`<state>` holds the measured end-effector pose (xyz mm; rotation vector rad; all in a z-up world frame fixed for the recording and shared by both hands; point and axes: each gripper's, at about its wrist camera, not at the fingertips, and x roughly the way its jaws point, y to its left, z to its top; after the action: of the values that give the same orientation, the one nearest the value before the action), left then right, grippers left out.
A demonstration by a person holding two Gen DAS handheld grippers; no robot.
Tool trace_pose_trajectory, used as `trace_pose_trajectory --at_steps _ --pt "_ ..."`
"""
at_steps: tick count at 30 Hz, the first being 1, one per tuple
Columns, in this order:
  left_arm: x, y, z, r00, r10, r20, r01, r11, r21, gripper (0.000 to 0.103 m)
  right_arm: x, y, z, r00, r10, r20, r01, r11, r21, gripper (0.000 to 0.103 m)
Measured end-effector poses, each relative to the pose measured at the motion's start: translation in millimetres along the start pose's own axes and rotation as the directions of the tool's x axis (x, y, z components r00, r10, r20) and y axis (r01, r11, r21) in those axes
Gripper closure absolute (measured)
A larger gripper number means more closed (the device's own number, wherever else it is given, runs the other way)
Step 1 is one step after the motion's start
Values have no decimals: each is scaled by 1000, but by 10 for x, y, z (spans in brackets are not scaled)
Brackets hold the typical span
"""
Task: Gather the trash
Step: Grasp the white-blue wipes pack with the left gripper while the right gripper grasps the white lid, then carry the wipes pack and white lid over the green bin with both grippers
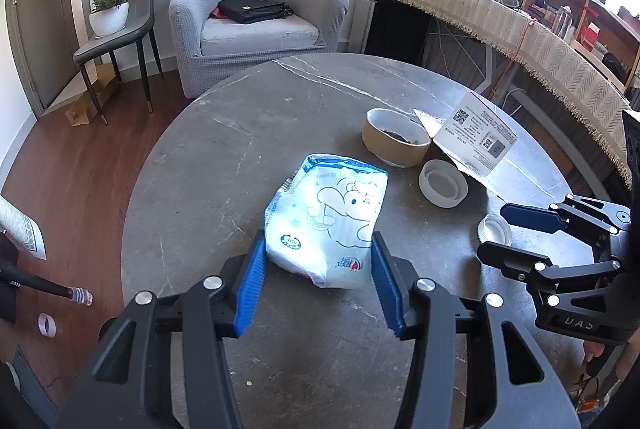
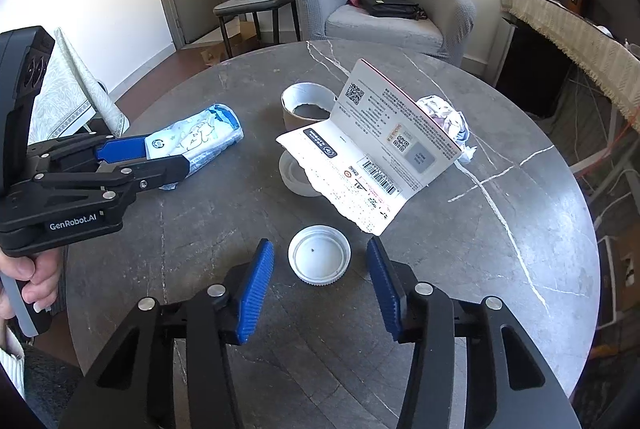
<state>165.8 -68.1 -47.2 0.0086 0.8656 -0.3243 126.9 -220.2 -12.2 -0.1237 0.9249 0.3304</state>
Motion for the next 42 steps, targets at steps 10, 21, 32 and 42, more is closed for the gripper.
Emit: trace_pose_trajectory --at_steps 10,21,32,42 --pt "-151 121 -11 1000 -14 24 15 999 -32 50 17 58 48 999 -33 -1 33 999 -1 73" --pt "-456 379 -23 997 15 75 -9 997 -76 50 -79 408 189 1000 11 26 -10 999 -45 73" --pt "-716 862 -146 991 105 88 -90 983 -160 50 -51 811 381 995 86 48 -82 993 -81 73" --pt "-830 1250 -335 982 185 31 -175 965 -194 50 -1 1209 525 987 150 64 -143 984 -109 73"
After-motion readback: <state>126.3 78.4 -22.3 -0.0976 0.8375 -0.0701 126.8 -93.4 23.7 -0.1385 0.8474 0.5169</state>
